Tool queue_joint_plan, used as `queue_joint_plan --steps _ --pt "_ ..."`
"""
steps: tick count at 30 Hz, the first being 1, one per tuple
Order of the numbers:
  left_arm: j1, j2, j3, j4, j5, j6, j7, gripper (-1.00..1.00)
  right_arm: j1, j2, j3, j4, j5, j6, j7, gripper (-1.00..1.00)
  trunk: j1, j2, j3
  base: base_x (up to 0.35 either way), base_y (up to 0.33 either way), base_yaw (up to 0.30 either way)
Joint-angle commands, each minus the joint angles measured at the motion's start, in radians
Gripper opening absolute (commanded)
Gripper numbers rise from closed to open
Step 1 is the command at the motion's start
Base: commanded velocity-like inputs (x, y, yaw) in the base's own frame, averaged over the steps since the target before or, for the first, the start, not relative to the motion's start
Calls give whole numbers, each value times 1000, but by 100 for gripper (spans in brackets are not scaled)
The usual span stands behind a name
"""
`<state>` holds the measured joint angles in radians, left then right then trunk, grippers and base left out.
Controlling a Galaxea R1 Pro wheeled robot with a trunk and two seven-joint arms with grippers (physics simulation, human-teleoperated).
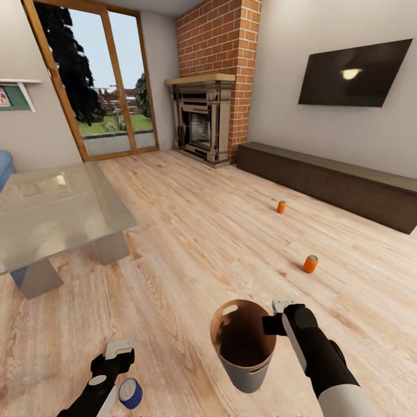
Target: Put the three can of soda from the living room inside the tash can in the kitchen.
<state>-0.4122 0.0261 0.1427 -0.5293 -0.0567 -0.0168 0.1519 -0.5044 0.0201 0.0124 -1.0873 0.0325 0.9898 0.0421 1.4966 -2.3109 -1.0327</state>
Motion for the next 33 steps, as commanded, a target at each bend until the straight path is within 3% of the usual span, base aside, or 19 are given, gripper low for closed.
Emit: queue_joint_plan --steps 1,14,33 --pt "0 0 0 0 0 0 0 100 0 -1 1 -39 -26 1 5 -100 0 0 -2 0 0 0" --pt "0 0 0 2 0 -60 0 100 0 -2 3 -141 -28 2 5 -100 0 0 -23 0 0 0" --pt "0 -3 -2 1 0 -62 0 100 0 -2 4 -152 -28 3 5 -100 0 0 -53 0 0 0"
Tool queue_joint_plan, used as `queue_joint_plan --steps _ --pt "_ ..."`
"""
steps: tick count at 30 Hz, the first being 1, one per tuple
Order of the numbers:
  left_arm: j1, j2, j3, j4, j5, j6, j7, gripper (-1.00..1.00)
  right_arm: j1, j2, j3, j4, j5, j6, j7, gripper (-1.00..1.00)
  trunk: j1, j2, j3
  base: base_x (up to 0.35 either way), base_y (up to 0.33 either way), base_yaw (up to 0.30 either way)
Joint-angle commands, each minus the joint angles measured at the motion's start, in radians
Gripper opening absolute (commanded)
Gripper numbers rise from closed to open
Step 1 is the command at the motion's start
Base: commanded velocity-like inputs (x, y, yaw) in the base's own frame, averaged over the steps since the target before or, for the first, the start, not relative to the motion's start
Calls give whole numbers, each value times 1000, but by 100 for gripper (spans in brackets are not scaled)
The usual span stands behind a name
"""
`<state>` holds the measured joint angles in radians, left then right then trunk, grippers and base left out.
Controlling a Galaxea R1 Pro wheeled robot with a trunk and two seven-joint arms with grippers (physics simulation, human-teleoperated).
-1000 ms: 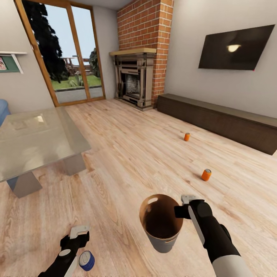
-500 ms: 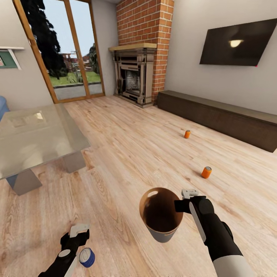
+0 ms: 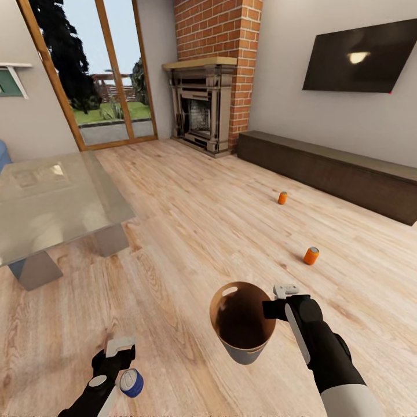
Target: Put the three can of soda from the living room inside the tash can in the kitchen.
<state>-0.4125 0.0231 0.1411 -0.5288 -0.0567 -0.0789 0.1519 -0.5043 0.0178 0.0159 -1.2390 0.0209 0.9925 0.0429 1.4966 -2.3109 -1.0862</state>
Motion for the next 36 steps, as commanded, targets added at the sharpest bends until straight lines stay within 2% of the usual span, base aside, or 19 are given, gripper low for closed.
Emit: queue_joint_plan --steps 1,36 --pt "0 0 0 0 0 0 0 100 0 0 0 0 -16 0 5 -100 0 0 -2 0 0 0" --pt "0 -3 0 0 1 -1 -2 100 0 -1 -2 -2 -16 0 5 -100 0 0 -58 0 0 0"
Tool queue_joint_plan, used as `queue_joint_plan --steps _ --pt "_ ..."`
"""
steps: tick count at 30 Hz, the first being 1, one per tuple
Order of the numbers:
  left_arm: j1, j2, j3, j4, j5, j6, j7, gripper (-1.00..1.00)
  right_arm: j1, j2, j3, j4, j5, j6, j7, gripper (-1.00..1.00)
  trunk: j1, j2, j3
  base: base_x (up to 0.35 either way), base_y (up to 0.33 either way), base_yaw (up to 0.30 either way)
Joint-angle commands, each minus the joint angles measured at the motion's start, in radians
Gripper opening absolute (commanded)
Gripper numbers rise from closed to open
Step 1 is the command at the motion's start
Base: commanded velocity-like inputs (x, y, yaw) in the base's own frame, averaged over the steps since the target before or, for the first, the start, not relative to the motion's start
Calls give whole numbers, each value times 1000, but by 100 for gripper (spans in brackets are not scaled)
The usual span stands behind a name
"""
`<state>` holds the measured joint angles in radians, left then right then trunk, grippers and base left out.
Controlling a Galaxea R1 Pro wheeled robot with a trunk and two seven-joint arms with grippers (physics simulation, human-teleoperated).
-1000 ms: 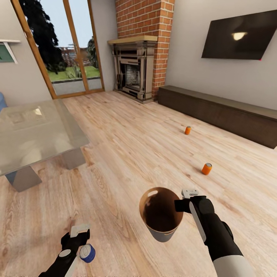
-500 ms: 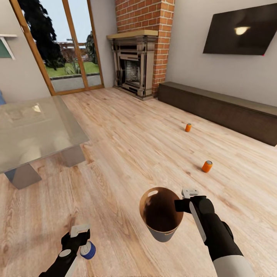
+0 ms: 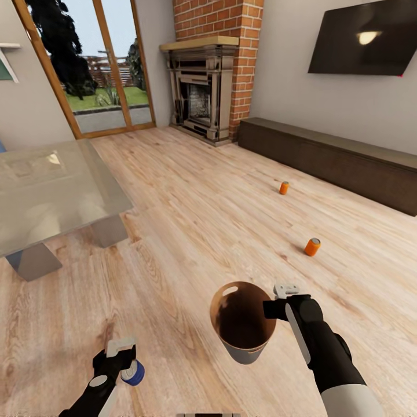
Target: Put the three can of soda from the living room inside the tash can in the kitchen.
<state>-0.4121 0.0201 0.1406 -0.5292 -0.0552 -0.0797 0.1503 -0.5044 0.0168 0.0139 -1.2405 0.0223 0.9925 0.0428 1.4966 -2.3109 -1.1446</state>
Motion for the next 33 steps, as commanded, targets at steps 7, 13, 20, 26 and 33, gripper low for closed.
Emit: queue_joint_plan --steps 7,13,20,26,33 --pt "0 0 0 0 0 0 0 100 0 0 0 0 -18 0 5 -100 0 0 -11 0 0 0" --pt "0 0 0 0 0 0 0 100 0 0 0 -1 -18 0 5 -100 0 0 -21 0 0 0" --pt "0 -2 -1 0 0 0 0 100 0 0 0 -1 -18 0 5 -100 0 0 -32 0 0 0" --pt "-1 -18 -3 -26 0 4 0 100 0 0 0 -1 -17 0 5 -100 0 0 -42 0 0 0" --pt "-1 -32 -5 -72 -1 11 0 100 0 0 0 -1 -16 0 5 -100 0 0 -54 0 0 0"
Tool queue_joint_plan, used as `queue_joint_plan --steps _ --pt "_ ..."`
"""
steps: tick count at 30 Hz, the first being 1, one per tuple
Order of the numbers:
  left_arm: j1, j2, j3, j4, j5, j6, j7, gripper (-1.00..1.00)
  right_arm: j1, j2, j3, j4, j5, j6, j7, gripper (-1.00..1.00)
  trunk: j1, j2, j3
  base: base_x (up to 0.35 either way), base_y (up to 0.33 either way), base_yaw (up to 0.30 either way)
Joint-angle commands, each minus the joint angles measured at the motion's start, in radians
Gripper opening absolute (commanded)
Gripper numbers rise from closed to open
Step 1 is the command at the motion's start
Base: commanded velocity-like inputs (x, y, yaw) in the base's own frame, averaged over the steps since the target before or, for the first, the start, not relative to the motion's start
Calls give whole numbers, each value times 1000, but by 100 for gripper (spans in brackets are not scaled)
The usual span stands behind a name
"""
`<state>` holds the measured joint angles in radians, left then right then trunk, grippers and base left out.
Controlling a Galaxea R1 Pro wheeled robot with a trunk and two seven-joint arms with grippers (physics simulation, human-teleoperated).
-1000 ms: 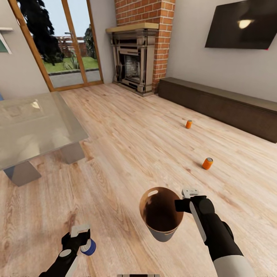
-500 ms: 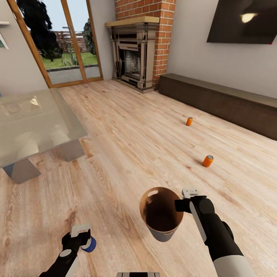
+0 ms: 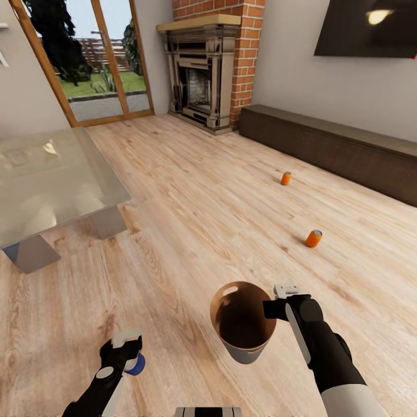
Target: Put the three can of soda from the living room inside the tash can in the kitchen.
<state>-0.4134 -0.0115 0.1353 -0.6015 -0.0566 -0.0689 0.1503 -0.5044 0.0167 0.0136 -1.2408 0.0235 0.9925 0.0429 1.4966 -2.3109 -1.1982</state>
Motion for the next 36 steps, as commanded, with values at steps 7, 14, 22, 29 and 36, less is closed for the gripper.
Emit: queue_joint_plan --steps 7,14,22,29,36 --pt "-8 0 0 -13 -2 1 0 100 0 0 0 0 -17 0 5 -100 0 0 -11 0 0 0" --pt "-8 2 0 -14 -3 0 0 100 0 0 0 1 -17 0 5 -100 0 0 -23 0 0 0" --pt "-8 2 0 -14 -3 -2 0 100 0 0 0 1 -17 0 5 -100 0 0 -36 0 0 0" --pt "-8 2 0 -14 -3 -2 0 100 -1 0 -1 0 -19 0 5 -100 0 0 -47 0 0 0" --pt "-8 2 0 -14 -3 -2 0 100 -2 1 -1 -71 -20 6 5 -100 0 0 -58 0 0 0"
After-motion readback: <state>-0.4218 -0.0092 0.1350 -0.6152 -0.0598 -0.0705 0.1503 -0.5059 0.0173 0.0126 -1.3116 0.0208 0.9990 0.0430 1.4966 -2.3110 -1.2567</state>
